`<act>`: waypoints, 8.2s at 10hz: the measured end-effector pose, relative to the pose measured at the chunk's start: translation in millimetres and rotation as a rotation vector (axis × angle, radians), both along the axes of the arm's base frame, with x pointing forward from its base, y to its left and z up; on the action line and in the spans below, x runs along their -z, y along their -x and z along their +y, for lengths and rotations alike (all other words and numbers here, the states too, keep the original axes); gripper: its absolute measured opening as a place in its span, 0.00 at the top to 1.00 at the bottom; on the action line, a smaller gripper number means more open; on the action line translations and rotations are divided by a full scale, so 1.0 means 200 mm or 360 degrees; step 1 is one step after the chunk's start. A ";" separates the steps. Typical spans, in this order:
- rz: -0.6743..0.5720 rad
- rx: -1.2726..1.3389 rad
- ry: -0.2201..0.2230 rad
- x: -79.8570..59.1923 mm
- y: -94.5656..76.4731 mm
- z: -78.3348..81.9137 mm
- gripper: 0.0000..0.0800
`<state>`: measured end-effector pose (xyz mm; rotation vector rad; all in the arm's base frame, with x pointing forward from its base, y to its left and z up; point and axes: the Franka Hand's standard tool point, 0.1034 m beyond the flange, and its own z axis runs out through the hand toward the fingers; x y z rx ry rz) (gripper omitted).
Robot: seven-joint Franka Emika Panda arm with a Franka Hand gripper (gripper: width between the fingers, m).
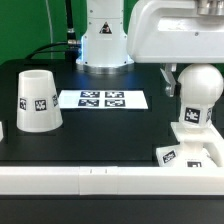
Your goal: Assemble lamp
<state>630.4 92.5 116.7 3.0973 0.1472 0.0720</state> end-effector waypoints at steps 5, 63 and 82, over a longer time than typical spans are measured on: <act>-0.0075 0.0835 -0.0189 0.01 0.03 -0.04 0.28; 0.0008 -0.1453 0.0114 -0.01 0.01 0.00 0.28; 0.0020 0.1478 -0.0139 0.00 0.02 -0.03 0.28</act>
Offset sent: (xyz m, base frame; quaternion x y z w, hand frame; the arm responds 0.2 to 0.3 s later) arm -0.0074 -0.0020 -0.0051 0.0464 -0.0164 0.2754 0.9601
